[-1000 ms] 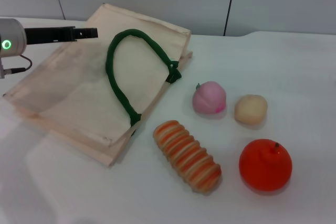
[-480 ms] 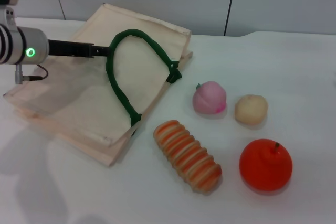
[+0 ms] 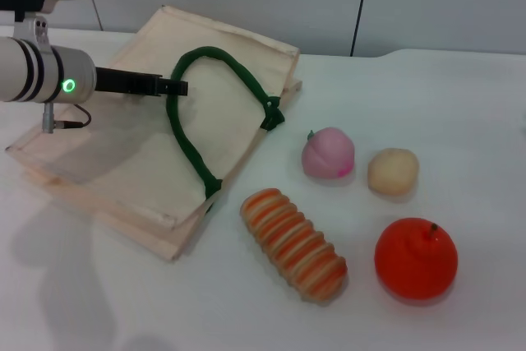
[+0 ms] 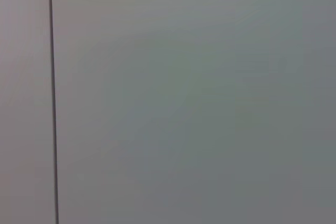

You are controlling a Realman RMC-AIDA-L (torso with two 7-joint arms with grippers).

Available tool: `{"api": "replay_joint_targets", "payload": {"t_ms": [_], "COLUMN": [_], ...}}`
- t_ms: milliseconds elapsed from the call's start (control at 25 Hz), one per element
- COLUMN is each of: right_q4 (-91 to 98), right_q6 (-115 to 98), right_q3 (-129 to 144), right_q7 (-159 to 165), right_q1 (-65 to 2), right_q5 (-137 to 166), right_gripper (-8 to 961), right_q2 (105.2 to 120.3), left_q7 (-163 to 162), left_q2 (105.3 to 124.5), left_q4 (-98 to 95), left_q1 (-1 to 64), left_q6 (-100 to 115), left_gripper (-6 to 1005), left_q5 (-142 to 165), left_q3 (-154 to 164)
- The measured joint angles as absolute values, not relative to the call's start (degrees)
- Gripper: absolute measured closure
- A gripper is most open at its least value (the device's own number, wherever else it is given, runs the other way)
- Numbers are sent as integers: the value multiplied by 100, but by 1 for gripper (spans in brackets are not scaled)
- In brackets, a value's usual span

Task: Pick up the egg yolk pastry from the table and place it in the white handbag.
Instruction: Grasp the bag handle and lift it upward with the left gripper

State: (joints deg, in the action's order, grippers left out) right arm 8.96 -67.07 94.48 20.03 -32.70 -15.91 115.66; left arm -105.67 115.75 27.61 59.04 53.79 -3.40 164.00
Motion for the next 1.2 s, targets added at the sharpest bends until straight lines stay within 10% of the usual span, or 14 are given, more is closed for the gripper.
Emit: {"api": "replay_joint_targets", "payload": {"t_ms": [1200], "right_q4": [918], "right_q6": [-6741], "right_q3": [9474], "right_q7": [2032], "right_q1": [-3340], "right_q5": [-1626], "right_gripper": [75], "right_q2": [11574], "left_q7": [-11487], "left_q2": [11348], "left_q4": [1779], "left_q1": [6244], "left_q6": [4528], "left_gripper": [157], "left_q5": [974], "left_q3": [16400]}}
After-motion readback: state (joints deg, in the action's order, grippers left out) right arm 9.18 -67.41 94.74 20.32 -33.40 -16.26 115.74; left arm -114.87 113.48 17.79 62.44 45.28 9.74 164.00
